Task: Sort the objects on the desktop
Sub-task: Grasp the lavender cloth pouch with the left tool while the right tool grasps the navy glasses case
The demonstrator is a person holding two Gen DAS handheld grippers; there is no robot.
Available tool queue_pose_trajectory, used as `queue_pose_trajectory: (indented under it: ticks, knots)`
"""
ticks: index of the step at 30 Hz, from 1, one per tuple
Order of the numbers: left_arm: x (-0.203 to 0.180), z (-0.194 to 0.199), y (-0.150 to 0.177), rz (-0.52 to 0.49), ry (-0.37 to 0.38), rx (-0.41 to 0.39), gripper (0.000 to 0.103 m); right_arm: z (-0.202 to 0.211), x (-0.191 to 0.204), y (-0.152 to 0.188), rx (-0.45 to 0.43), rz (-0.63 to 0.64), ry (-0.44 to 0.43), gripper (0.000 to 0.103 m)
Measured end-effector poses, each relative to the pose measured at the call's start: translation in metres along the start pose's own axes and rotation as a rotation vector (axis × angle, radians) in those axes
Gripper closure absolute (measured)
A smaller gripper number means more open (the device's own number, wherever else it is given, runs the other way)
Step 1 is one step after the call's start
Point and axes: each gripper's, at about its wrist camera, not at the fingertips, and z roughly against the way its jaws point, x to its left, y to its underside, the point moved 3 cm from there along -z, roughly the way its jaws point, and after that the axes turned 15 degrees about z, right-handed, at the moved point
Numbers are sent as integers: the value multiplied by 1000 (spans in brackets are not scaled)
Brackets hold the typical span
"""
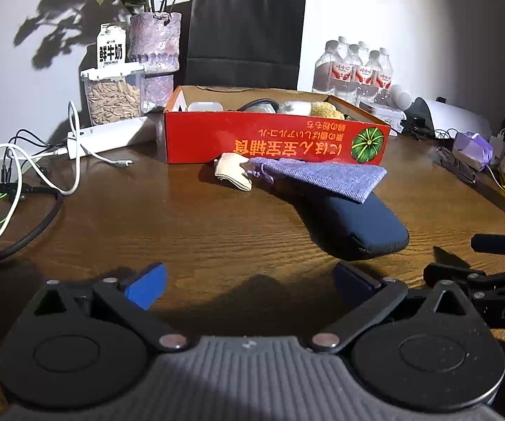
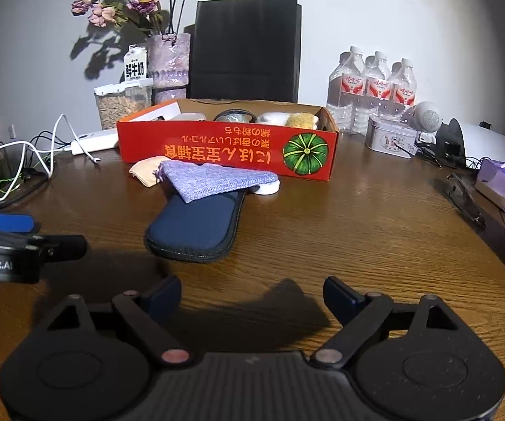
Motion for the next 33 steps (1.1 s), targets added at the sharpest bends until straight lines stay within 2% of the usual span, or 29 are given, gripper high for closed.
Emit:
queue_pose_trajectory:
  ticks: [14, 20, 27, 30, 33]
  knots:
    - [-2, -4, -2, -8, 23, 12, 0, -3, -9, -7, -3, -12, -5, 15]
    - [-13, -13, -13, -24, 64, 9, 0, -14, -30, -20, -19, -83, -29, 15]
    - [-40, -37, -19, -47, 136, 46, 0, -28, -59, -31, -25, -137, 14, 16]
    - [-56, -49, -20, -71, 162, 58, 0, -36, -71, -36, -29, -197, -51, 16]
    - [-62, -62, -27, -52, 185, 84, 0, -53, -77, -48, -43, -230, -132, 18]
